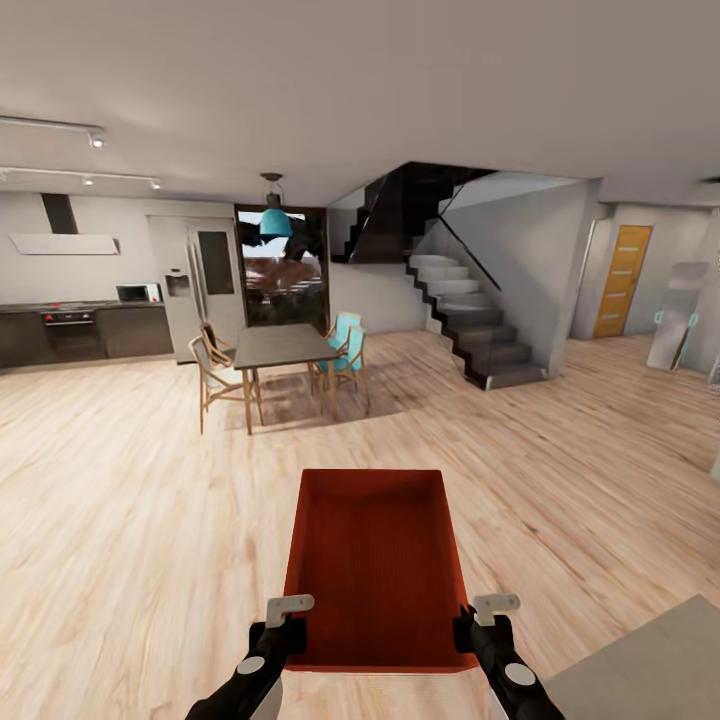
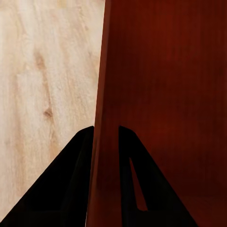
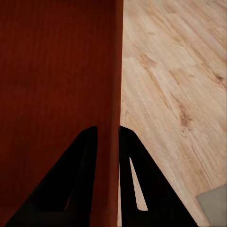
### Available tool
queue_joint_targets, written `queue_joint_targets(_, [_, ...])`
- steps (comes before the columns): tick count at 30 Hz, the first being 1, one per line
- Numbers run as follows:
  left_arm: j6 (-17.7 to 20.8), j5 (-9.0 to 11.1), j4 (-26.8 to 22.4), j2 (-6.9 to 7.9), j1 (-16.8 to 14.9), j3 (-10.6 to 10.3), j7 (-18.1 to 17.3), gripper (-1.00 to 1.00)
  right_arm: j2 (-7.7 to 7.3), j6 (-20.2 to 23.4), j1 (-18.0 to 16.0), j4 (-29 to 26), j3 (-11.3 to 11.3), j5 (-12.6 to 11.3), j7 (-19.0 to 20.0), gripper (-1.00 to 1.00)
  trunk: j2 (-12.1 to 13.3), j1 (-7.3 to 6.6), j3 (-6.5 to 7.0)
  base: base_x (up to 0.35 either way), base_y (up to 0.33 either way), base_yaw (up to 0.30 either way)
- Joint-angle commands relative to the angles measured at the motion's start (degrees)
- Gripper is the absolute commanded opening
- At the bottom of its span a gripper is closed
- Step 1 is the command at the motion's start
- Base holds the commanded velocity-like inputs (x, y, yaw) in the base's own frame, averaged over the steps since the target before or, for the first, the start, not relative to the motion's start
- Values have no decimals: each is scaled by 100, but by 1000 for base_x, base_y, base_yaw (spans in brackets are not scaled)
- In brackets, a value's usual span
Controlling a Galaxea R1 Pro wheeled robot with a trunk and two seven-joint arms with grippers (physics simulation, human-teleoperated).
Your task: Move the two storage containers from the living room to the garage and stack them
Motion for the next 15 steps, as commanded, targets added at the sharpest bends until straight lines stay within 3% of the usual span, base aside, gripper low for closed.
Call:
queue_joint_targets(1, [-13, -44, -188, -6, -8, 15, 32, -100, 1, -10, 2, 20, 68, 20, 8, -100, -4, 5, -2, 326, 0, -23])
queue_joint_targets(15, [-13, -44, -188, -8, -6, 15, 32, -100, 1, -10, 2, 20, 68, 24, 8, -100, -4, 5, -2, 326, 47, -1])
